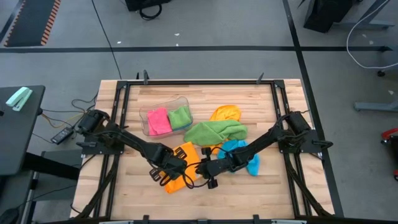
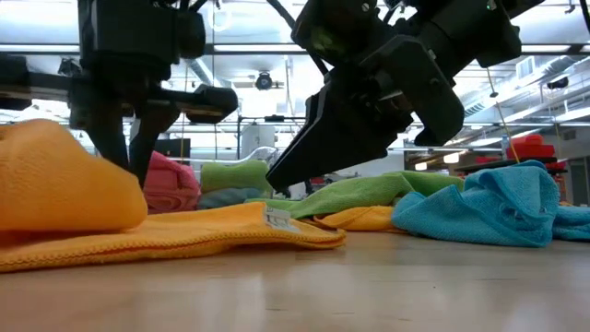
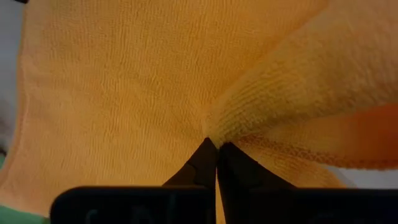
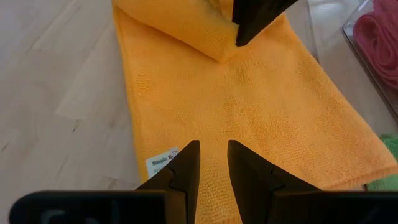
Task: Fold microfiber towels
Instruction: Fold the bottom yellow microfiber towel
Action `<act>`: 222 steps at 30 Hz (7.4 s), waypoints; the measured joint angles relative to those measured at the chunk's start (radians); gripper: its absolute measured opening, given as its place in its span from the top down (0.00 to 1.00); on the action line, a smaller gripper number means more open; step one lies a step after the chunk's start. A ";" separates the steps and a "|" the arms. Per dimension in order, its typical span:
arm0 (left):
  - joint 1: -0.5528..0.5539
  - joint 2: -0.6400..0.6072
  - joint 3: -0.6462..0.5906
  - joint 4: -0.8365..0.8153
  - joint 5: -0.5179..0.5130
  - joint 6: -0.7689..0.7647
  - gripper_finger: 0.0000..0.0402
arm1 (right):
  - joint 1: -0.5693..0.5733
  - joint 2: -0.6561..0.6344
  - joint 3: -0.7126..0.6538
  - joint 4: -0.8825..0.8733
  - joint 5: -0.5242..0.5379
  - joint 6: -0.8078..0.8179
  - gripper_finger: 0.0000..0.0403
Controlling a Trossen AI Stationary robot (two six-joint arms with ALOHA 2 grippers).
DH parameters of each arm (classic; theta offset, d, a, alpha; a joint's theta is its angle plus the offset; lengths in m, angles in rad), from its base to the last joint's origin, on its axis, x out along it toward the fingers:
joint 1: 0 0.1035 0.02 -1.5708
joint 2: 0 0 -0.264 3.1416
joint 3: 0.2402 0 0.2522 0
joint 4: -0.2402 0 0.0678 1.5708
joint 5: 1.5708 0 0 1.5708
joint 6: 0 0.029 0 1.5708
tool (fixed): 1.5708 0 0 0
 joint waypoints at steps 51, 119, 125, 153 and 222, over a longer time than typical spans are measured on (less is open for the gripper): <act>-0.292 -0.001 0.118 -0.324 -0.128 -0.786 0.51 | 0.002 0.000 0.000 -0.004 0.000 -0.006 0.77; -0.110 -0.006 -0.038 -0.082 -0.504 -0.273 0.90 | -0.005 0.000 0.000 -0.004 0.000 -0.016 0.77; -0.099 -0.006 -0.062 -0.059 -0.503 -0.252 0.94 | -0.005 0.000 0.000 -0.004 0.000 -0.015 0.77; -0.062 -0.049 0.051 -0.197 -0.378 -0.623 0.64 | -0.004 0.000 0.000 -0.007 0.000 -0.004 0.77; -0.092 -0.064 -0.066 -0.127 -0.418 -0.425 0.94 | -0.005 0.180 0.085 0.374 -0.098 -0.067 0.77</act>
